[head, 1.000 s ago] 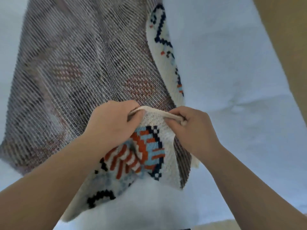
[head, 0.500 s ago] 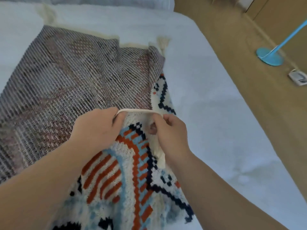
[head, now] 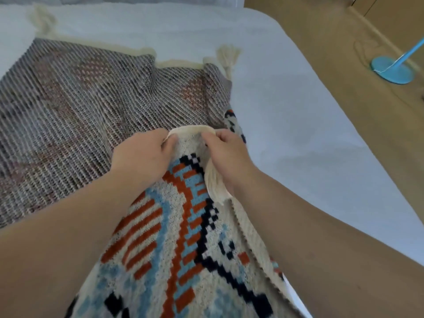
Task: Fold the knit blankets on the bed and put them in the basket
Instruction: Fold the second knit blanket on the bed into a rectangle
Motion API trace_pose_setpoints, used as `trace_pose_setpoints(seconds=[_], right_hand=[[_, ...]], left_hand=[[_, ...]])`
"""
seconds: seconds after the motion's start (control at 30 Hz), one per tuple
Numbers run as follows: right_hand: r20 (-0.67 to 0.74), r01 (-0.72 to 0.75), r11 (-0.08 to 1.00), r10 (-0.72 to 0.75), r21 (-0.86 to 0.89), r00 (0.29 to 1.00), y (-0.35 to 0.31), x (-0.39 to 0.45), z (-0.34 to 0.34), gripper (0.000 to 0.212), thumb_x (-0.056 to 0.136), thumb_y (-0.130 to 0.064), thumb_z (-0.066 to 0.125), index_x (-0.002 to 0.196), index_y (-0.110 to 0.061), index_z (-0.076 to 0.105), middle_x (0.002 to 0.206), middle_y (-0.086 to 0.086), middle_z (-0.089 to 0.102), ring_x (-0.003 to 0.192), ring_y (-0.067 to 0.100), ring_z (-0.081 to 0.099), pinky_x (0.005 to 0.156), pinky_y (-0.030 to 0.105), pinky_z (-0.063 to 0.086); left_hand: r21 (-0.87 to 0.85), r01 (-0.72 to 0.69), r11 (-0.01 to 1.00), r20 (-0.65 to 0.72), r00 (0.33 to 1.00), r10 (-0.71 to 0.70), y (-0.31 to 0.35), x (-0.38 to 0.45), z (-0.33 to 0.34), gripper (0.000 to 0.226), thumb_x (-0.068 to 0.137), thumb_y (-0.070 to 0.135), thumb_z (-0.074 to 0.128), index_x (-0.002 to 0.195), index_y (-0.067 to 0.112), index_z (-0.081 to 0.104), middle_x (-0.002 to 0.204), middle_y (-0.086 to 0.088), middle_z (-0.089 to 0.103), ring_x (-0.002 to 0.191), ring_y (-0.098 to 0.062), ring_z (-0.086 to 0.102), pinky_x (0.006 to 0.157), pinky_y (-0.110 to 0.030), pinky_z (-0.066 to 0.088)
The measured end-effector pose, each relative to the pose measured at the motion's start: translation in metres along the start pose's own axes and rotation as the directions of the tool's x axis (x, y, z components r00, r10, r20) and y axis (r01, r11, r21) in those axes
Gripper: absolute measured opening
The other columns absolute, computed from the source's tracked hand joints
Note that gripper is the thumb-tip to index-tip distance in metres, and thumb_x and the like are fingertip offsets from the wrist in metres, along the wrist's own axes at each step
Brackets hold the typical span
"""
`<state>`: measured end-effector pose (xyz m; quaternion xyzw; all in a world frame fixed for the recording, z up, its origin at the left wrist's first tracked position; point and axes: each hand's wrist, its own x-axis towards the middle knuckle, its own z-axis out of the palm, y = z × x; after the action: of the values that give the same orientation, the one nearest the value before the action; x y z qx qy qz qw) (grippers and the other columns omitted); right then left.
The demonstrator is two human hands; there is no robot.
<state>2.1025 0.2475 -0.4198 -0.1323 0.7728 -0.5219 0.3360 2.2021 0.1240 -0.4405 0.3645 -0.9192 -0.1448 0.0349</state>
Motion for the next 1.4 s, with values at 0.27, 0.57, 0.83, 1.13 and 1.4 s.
trace_pose_setpoints(seconds=[0.27,0.57,0.83,1.13,1.4], right_hand=[[-0.341,0.034,0.85,-0.247,-0.525,0.907,0.05,0.032,-0.07,0.019,0.1,-0.041,0.046,0.095,-0.028,0.058,0.165,-0.003,0.014,0.152,0.023,-0.007,0.116,0.063,-0.009],[-0.242,0.08,0.816,-0.261,-0.572,0.935,0.076,0.001,-0.068,0.107,0.072,-0.077,0.061,0.154,-0.022,0.02,0.153,-0.007,0.039,0.146,0.011,0.022,0.121,0.042,-0.012],[-0.378,0.217,0.976,-0.192,0.024,0.906,0.041,0.038,-0.068,0.028,0.087,-0.02,0.067,0.113,-0.031,0.062,0.097,-0.019,0.066,0.089,-0.004,0.064,0.083,0.027,0.057],[-0.382,0.243,0.954,-0.162,0.176,0.91,-0.009,0.086,-0.106,0.077,0.091,-0.046,0.064,0.154,-0.024,0.025,0.138,0.001,0.052,0.122,0.012,0.053,0.102,0.031,0.045],[-0.129,0.128,0.654,-0.33,-0.746,0.935,0.074,0.04,-0.075,0.103,0.086,-0.074,0.045,0.158,-0.017,-0.002,0.166,0.0,0.006,0.152,0.017,-0.001,0.123,0.046,-0.002]], left_hand=[[0.015,-0.195,0.981,-0.031,0.98,0.196,0.066,0.016,0.042,0.042,0.104,0.051,0.028,0.084,0.021,0.051,0.075,0.006,0.053,0.08,-0.026,0.055,0.065,-0.035,0.033],[0.254,-0.22,0.942,-0.163,0.95,0.266,0.074,0.04,0.054,0.043,0.104,0.05,0.027,0.091,0.017,0.052,0.084,-0.017,0.065,0.084,-0.041,0.063,0.061,-0.038,0.03],[0.233,-0.235,0.944,-0.201,0.938,0.283,0.08,0.049,0.051,0.043,0.105,0.048,0.03,0.081,0.015,0.046,0.058,0.004,0.032,0.06,-0.025,0.038,0.054,-0.033,0.021],[0.038,-0.015,0.999,-0.22,0.975,0.022,0.122,0.104,0.017,0.046,0.106,0.048,0.028,0.122,0.014,0.054,0.086,-0.005,0.058,0.073,-0.028,0.052,0.069,-0.038,0.038],[0.105,-0.42,0.901,0.031,0.907,0.419,0.082,-0.071,0.072,0.063,0.105,0.05,0.025,0.157,0.014,0.022,0.167,-0.009,0.012,0.153,-0.024,0.008,0.122,-0.043,0.007]])
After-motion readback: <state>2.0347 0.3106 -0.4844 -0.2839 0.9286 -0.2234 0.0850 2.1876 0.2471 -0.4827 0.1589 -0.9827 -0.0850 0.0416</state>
